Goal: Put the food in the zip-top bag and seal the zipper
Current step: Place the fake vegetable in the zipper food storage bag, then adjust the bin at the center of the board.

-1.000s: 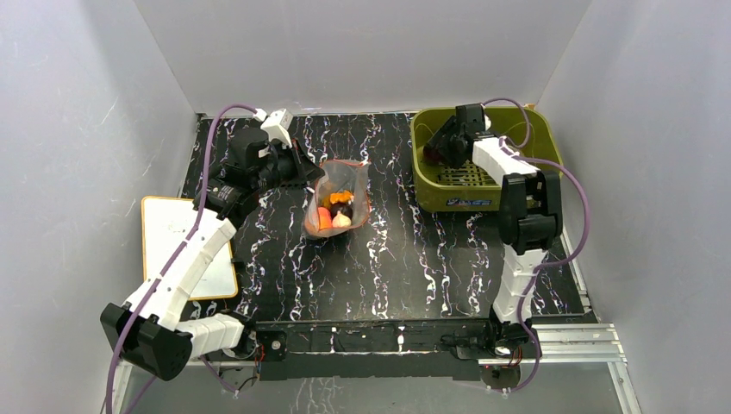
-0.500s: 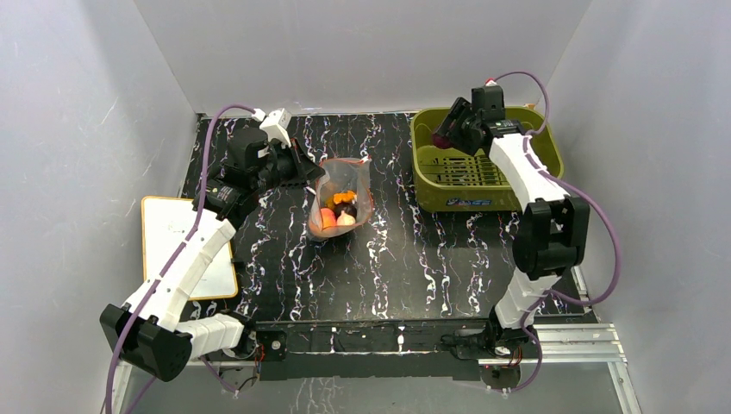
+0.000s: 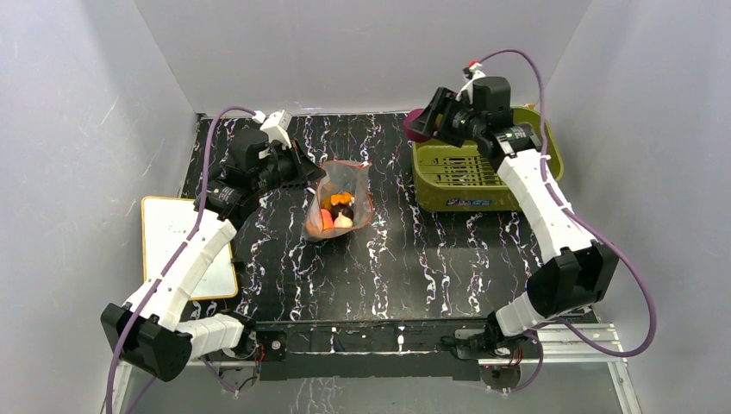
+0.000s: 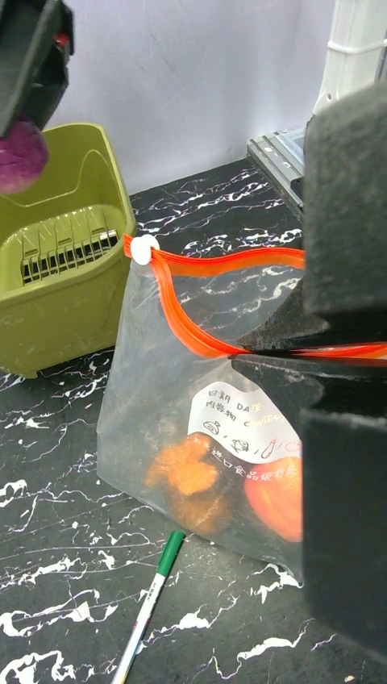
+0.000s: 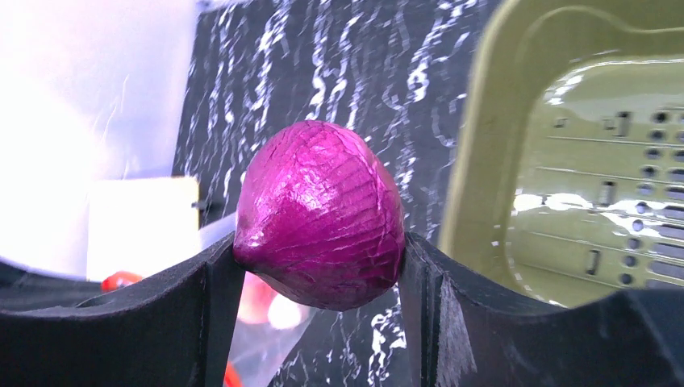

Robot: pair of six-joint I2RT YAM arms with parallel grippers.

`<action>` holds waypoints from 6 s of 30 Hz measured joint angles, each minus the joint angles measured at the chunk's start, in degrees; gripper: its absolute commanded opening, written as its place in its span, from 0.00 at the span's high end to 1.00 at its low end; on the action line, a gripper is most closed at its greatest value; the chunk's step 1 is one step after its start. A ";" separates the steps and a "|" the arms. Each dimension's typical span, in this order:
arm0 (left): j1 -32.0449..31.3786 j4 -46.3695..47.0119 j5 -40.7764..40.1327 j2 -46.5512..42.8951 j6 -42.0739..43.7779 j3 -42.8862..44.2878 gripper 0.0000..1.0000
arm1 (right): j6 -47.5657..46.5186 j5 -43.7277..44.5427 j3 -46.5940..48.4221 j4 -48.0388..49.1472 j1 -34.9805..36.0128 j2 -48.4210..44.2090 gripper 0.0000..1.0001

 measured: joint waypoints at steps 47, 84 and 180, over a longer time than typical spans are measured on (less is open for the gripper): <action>0.00 0.63 1.05 0.02 -2.12 -0.81 1.00 | -18.84 -0.57 -2.19 -3.19 30.38 -1.75 0.28; 0.00 -0.02 0.98 -1.49 -1.88 -1.68 1.00 | -42.45 12.28 -4.46 -13.16 11.21 -4.04 0.28; 0.00 -0.61 6.10 -1.46 10.75 -0.90 1.00 | -37.94 8.24 21.27 -4.46 1.81 23.30 0.35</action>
